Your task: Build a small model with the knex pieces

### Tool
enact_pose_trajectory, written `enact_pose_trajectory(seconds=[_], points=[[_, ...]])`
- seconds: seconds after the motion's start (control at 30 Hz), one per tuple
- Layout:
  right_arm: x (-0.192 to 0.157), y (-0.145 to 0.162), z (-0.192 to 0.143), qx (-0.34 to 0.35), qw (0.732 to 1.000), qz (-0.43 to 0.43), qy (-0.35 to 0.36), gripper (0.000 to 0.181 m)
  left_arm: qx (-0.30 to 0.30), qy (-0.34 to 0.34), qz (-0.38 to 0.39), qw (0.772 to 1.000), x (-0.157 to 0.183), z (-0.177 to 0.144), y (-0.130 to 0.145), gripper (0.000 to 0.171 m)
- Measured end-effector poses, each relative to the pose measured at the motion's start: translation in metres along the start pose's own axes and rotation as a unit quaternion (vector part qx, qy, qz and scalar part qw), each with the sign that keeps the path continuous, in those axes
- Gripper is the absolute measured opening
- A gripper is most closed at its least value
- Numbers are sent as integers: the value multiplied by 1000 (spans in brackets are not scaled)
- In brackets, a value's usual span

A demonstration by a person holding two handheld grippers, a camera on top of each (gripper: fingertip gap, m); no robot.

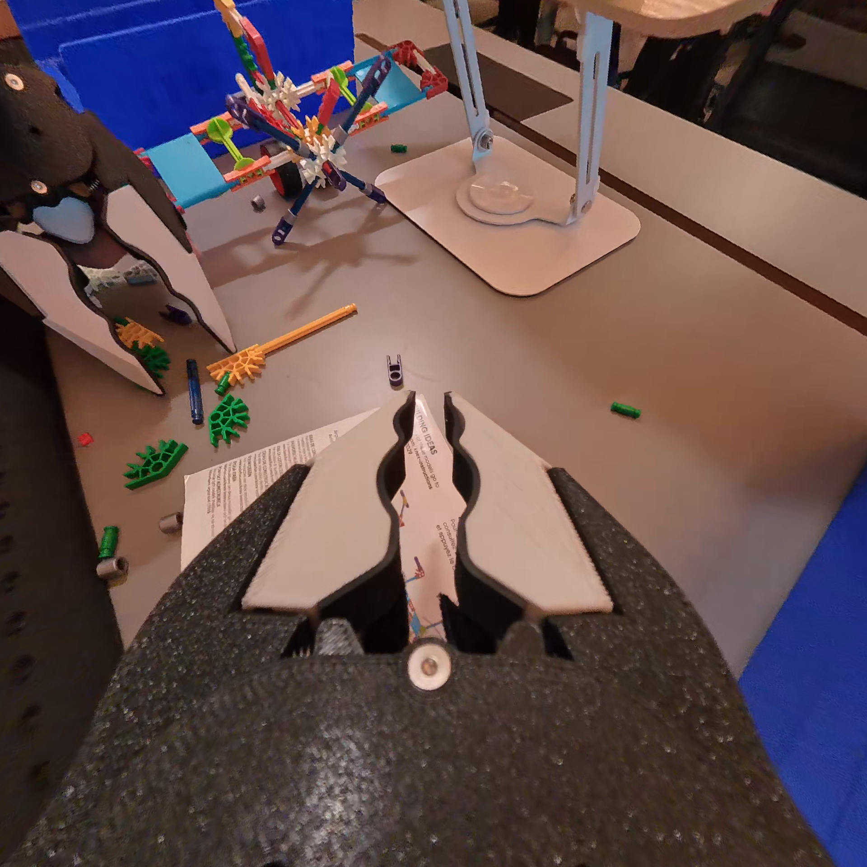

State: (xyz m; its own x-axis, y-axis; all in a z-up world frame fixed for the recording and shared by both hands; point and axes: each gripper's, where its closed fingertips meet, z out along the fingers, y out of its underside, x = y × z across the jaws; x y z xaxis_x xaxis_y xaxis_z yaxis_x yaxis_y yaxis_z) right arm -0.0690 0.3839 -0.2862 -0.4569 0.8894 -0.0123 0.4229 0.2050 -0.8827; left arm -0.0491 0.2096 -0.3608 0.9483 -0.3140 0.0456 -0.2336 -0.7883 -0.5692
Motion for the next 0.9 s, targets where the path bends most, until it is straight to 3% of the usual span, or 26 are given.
enact_pose_trajectory(seconds=[0.17, 0.33, 0.5, 0.7, 0.9], points=[[-3, 6, 2, -7, 1000, -14, -4, 12, 17, 41, -11, 999, 19, -1, -5, 47], [-6, 6, 2, -7, 1000, -22, -7, 12, 37, 80, 4, 996, 36, 7, -16, 58], [-4, 8, 0, -8, 1000, -21, -4, 12, 69, 38, 30, 996, 24, -1, -30, 59], [-3, 11, 0, -12, 1000, -26, -1, 12, 39, -19, 3, 999, -5, 2, -20, 59], [-2, 13, 1, -14, 1000, -26, 1, 12, 28, -27, -10, 999, -10, 5, -17, 60]])
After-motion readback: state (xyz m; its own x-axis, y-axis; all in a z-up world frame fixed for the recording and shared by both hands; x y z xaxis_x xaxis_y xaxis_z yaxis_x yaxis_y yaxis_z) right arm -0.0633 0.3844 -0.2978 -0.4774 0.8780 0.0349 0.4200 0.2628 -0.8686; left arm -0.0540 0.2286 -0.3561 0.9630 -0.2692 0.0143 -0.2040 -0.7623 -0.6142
